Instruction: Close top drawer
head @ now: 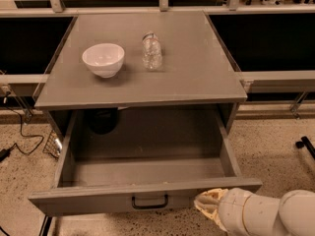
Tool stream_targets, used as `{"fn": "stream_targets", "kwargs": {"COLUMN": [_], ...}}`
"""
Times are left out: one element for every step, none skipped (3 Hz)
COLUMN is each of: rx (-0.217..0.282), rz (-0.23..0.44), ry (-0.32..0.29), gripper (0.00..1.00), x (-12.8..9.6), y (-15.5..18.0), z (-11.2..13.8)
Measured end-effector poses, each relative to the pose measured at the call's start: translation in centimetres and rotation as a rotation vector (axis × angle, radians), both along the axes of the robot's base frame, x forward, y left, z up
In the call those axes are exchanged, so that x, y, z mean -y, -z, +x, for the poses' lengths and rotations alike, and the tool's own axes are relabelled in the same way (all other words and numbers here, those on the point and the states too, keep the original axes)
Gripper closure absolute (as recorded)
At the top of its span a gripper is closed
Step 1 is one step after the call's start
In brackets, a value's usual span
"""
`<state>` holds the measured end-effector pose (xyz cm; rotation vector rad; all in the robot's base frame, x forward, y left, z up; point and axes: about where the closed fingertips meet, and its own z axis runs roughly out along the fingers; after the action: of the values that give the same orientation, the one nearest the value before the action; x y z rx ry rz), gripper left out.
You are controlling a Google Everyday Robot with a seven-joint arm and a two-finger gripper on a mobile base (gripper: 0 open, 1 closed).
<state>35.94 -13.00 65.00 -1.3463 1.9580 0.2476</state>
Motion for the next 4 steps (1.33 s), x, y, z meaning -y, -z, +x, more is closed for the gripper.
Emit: {"fn": "stream_targets", "kwargs": {"rx": [0.000,0.000,0.000,0.006], "rz": [0.000,0.000,0.000,0.003], "ry": [0.000,0.000,0.000,0.014], "gripper": [0.28,0.00,0.00,0.03], "x": [0.00,0.00,0.00,0.08], "y": [0.00,0.00,0.00,0.08], "z": [0.00,0.00,0.00,-0.04]}}
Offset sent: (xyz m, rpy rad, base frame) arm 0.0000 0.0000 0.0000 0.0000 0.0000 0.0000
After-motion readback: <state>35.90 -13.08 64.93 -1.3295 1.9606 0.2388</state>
